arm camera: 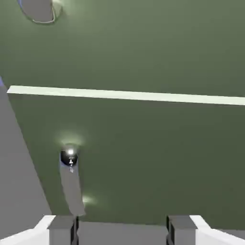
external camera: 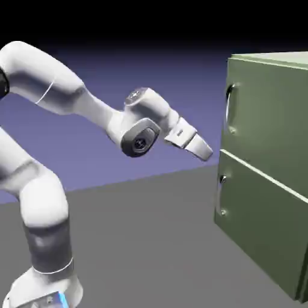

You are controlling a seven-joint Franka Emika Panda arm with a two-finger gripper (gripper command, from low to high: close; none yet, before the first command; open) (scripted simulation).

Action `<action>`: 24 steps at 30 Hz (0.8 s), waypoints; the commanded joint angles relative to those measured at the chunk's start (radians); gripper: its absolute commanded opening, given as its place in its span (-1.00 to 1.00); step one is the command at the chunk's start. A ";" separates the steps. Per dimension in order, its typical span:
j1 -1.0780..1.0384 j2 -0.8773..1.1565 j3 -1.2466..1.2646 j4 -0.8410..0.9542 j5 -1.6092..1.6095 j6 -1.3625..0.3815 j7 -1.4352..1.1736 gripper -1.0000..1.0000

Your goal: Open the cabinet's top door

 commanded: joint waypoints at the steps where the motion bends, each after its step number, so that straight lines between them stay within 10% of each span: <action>1: 0.030 0.034 -0.032 0.007 0.044 -0.008 0.032 0.00; 24: 0.729 0.819 -0.762 0.167 1.044 -0.189 0.757 0.00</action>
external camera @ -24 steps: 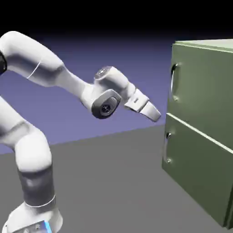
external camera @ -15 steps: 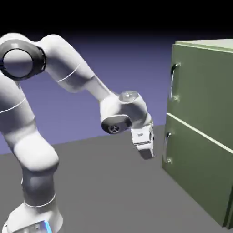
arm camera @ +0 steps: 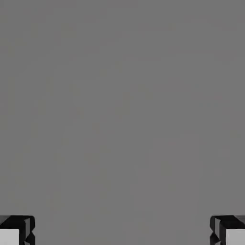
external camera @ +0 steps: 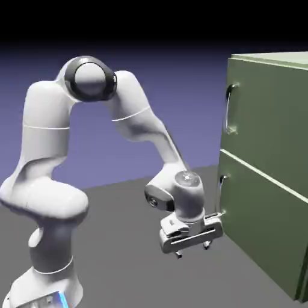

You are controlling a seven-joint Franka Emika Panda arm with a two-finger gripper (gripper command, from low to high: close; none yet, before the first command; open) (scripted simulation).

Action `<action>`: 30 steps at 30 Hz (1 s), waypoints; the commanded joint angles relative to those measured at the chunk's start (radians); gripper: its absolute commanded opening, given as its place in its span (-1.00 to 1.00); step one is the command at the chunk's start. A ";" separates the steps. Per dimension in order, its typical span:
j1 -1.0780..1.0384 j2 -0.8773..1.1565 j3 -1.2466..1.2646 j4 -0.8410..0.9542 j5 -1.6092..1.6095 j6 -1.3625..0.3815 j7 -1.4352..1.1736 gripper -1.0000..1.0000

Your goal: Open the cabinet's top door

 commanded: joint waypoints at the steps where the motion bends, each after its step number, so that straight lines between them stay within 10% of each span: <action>1: 0.030 0.034 -0.032 0.007 0.044 -0.008 0.032 0.00; 30: 0.911 1.024 -0.952 0.209 1.305 -0.236 0.946 0.00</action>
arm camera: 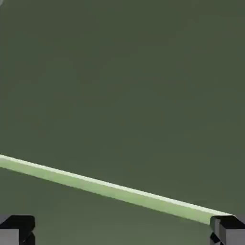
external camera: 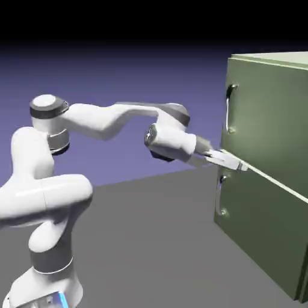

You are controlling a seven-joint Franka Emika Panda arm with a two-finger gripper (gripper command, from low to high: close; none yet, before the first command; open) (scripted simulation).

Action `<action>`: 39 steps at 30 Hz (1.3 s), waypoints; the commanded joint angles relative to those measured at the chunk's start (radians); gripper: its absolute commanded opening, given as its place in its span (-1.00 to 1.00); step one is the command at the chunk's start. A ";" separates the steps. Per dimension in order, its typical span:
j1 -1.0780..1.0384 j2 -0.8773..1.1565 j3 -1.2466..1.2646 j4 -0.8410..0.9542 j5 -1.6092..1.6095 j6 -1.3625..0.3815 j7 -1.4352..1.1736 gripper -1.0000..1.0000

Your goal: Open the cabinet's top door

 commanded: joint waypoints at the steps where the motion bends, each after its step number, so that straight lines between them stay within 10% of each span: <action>1: 0.030 0.034 -0.032 0.007 0.044 -0.008 0.032 0.00; 10: -0.055 0.092 -0.058 0.170 0.171 -0.025 0.105 0.00; 11: -0.055 0.092 -0.058 0.170 0.171 -0.025 0.105 -1.00; 39: 0.102 -0.033 -0.613 -0.508 -0.200 -1.160 -0.247 -1.00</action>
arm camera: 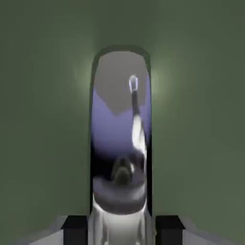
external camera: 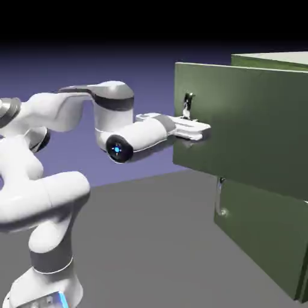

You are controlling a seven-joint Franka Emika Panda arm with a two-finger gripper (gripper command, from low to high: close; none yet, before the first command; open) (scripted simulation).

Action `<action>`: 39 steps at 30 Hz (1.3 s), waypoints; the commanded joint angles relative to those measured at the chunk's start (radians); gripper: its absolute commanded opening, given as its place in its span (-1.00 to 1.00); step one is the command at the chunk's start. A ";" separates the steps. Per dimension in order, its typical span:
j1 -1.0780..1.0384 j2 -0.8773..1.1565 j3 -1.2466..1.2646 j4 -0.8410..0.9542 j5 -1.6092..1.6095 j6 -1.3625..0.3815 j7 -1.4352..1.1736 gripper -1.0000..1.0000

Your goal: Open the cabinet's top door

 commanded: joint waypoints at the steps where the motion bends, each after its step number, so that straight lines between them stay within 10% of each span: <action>1: -0.020 -0.017 -0.024 -0.003 -0.031 -0.045 -0.016 -1.00; 16: -0.384 -0.484 -0.217 0.195 -0.620 -0.581 -0.400 -1.00; 39: -0.510 -1.318 -0.146 0.883 -1.284 -0.712 -0.661 -1.00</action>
